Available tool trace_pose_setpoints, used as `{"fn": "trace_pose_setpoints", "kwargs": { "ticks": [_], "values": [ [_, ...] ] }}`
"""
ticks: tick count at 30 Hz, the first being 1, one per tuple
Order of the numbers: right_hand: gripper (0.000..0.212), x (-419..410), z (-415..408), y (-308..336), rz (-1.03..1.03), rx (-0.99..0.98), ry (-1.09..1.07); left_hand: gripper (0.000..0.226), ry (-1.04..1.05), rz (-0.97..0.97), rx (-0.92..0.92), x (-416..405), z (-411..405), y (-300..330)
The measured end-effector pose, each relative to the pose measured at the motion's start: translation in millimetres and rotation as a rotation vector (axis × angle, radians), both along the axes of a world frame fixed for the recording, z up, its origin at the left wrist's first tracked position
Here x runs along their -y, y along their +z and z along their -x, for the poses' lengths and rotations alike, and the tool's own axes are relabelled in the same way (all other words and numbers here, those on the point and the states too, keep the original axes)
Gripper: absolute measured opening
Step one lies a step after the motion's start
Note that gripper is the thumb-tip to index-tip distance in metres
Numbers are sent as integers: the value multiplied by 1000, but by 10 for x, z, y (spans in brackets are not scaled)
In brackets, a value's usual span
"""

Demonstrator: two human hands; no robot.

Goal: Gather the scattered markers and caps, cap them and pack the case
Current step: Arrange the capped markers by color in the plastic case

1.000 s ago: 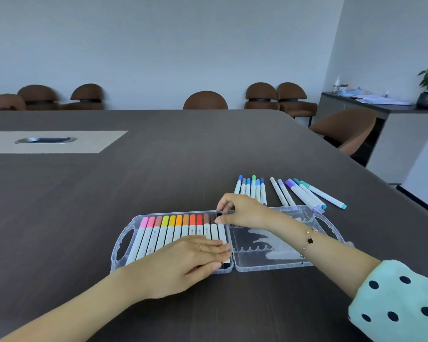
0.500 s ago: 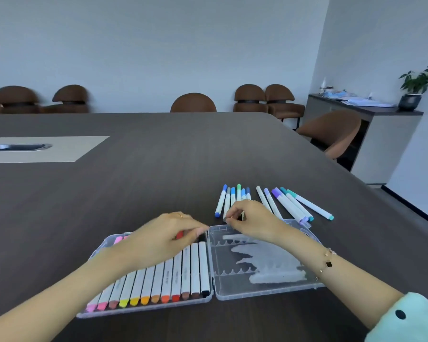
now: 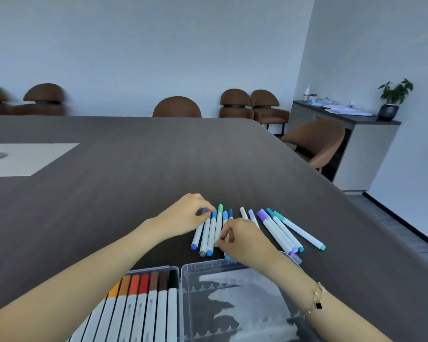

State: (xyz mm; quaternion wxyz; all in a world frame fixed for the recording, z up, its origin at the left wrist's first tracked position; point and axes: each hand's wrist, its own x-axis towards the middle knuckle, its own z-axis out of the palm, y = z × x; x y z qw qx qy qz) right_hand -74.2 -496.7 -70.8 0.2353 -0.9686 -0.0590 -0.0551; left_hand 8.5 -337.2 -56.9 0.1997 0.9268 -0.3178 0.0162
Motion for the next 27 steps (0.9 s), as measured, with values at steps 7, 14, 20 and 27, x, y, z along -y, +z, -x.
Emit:
{"fn": "trace_pose_setpoints", "kwargs": {
  "ticks": [7,14,20,27],
  "values": [
    [28,9,-48,-6,124,34,-7,33,-4,-4,-40,155,-239,-131],
    [30,20,-50,-5,181,35,-100,32,-45,-18,-25,307,-315,-181],
    [18,-19,-72,-12,176,55,-152,30,47,7,21,454,-288,-213],
    [6,-7,-53,26,196,59,-198,25,78,179,-34,395,-223,-121]
  ]
}}
